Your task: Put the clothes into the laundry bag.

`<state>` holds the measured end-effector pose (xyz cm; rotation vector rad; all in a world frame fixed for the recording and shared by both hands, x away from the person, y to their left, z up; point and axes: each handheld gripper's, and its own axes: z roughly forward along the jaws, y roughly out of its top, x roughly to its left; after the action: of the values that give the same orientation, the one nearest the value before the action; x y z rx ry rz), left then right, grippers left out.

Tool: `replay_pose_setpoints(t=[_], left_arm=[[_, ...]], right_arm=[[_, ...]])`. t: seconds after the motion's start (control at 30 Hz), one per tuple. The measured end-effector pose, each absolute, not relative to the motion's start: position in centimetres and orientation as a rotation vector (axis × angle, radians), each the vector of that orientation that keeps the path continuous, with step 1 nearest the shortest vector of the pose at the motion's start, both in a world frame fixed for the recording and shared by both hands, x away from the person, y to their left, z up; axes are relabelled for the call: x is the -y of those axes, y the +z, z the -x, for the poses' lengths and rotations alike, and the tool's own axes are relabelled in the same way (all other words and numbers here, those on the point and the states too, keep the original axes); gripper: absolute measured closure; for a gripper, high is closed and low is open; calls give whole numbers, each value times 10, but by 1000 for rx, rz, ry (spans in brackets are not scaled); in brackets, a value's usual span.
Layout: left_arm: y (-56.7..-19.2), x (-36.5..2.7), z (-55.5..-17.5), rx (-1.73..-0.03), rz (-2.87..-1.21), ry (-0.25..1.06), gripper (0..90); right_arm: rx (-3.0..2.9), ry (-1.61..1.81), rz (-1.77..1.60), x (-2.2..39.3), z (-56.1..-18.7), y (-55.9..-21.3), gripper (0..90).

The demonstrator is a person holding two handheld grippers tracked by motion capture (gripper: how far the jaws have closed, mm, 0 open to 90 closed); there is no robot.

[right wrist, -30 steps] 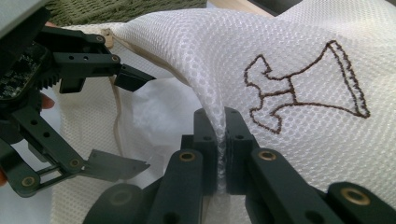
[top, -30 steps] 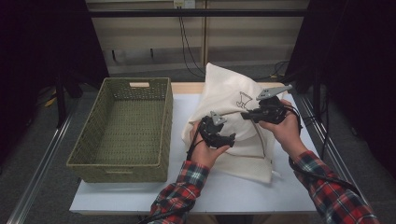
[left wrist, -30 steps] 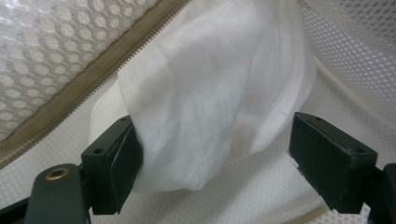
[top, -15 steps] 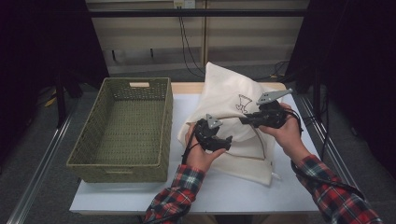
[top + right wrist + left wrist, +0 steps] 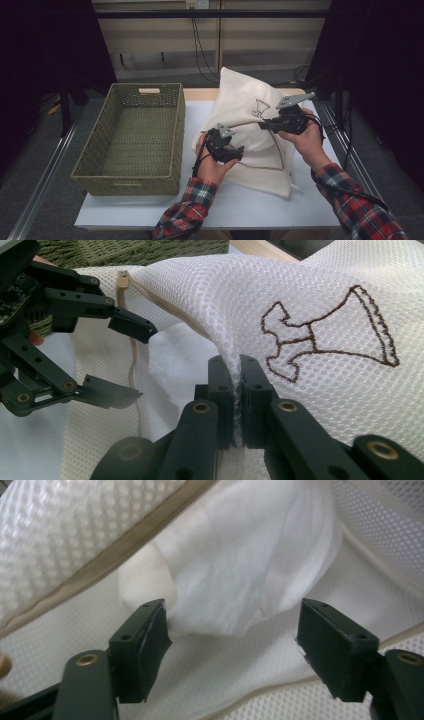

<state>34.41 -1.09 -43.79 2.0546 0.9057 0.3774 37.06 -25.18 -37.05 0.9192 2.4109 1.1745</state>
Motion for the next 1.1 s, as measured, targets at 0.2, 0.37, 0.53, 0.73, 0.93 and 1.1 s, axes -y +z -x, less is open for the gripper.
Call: replay_pose_setpoints(t=[0.2,0.37,0.53,0.73,0.93,1.1], left_arm=[[-437,4,-341,-931,-2084,378,653],[-439,8,-339,-909,-2097,353,868],[-447,22,-348,-873,-2080,343,899],[-459,34,-366,-869,-2053,381,900],[-466,37,-381,-889,-2040,450,900],[-464,35,-390,-914,-2027,496,900]], right_arm=[[-2415,1162,-920,250,-372,-371,857],[-2417,1156,-913,250,-372,-371,858],[-2417,1157,-911,250,-372,-373,859],[-2424,1157,-901,249,-373,-371,859],[-2416,1158,-907,249,-373,-369,858],[-2420,1160,-907,249,-372,-370,857]])
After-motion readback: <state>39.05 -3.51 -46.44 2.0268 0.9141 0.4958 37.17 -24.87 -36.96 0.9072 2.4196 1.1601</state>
